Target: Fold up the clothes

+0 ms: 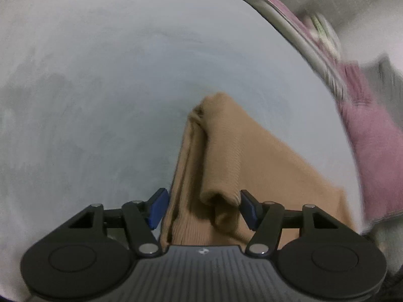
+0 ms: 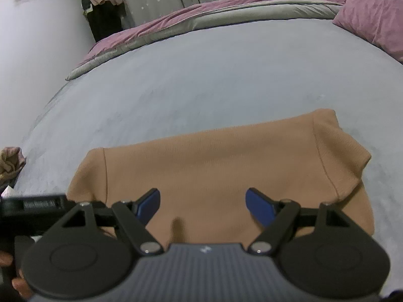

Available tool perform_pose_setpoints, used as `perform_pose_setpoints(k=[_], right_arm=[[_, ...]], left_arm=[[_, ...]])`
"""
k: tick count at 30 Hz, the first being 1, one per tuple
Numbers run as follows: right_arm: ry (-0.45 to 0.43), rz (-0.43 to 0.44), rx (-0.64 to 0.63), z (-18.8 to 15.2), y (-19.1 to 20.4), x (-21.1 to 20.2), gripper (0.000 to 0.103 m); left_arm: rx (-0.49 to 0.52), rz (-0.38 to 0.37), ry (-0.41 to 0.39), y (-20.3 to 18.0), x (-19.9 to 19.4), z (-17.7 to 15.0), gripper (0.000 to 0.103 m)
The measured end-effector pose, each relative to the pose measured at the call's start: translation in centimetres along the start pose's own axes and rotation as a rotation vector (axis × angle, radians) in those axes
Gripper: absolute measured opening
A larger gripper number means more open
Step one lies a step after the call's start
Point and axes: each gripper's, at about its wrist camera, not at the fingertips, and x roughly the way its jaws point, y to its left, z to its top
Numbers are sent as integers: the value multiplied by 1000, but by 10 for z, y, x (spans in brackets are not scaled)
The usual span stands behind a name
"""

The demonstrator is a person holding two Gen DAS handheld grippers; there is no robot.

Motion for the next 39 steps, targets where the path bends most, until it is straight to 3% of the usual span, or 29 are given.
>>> perform_pose_setpoints(k=[3,7,10,12,18,23,32,39], right_arm=[[4,1,2,1,0,1,78],[5,5,5,1,1,3,78],[4,11,7,1,1,5,77],[6,14,6,1,3,6,77],[-2,17,11,2,2,6,75],[-22,11,58,5,-5,7,47],[35,100,118,7,-17,16,19],[131,122,131,5,-16,41,11]], left_arm=[[-78,-34,0,11,0,1,56],[-52,-26,-9,7,1,-4,53],[-26,-19,-15,7,1,-7,40],[-27,-29,-16,13,-2,-9,24],[-41,-48,-68,7,-12,-9,16],[-13,-63,-130,-8,-25,-10,14],[8,-83,-171,-24,-28,-5,14],[21,-127,-181,-31,-38,-9,13]])
